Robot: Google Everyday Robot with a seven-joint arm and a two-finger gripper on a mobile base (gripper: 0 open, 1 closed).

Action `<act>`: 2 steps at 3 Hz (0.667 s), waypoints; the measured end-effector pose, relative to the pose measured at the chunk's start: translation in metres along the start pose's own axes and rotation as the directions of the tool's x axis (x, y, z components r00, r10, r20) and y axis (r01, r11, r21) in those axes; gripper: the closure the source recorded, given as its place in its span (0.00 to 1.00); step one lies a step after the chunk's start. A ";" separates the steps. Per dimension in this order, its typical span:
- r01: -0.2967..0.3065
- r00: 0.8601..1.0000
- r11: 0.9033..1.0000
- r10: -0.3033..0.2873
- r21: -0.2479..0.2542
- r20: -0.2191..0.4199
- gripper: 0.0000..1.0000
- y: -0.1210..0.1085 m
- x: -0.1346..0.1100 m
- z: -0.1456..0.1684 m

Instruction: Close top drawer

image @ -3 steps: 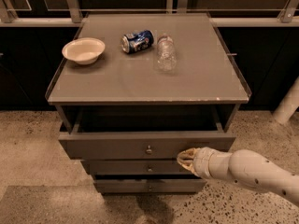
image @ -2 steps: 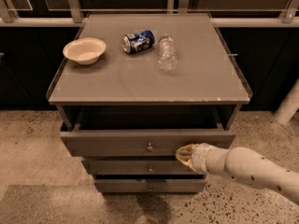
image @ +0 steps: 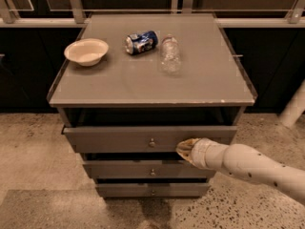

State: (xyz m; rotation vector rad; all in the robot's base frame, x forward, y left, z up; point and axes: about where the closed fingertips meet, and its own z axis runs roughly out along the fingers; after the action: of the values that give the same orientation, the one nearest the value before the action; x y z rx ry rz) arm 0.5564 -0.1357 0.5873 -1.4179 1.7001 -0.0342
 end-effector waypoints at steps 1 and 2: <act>0.018 1.000 1.000 -0.018 0.019 -0.005 1.00 -0.006 0.000 0.001; -0.046 0.999 0.999 0.046 0.006 -0.005 1.00 -0.005 0.006 -0.008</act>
Offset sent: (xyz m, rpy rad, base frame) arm -0.0368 -0.0228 -0.0035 0.1293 0.2030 -0.0452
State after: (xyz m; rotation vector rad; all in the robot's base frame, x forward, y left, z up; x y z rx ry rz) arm 0.5557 -0.1462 0.5908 -1.3747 1.7347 -0.0178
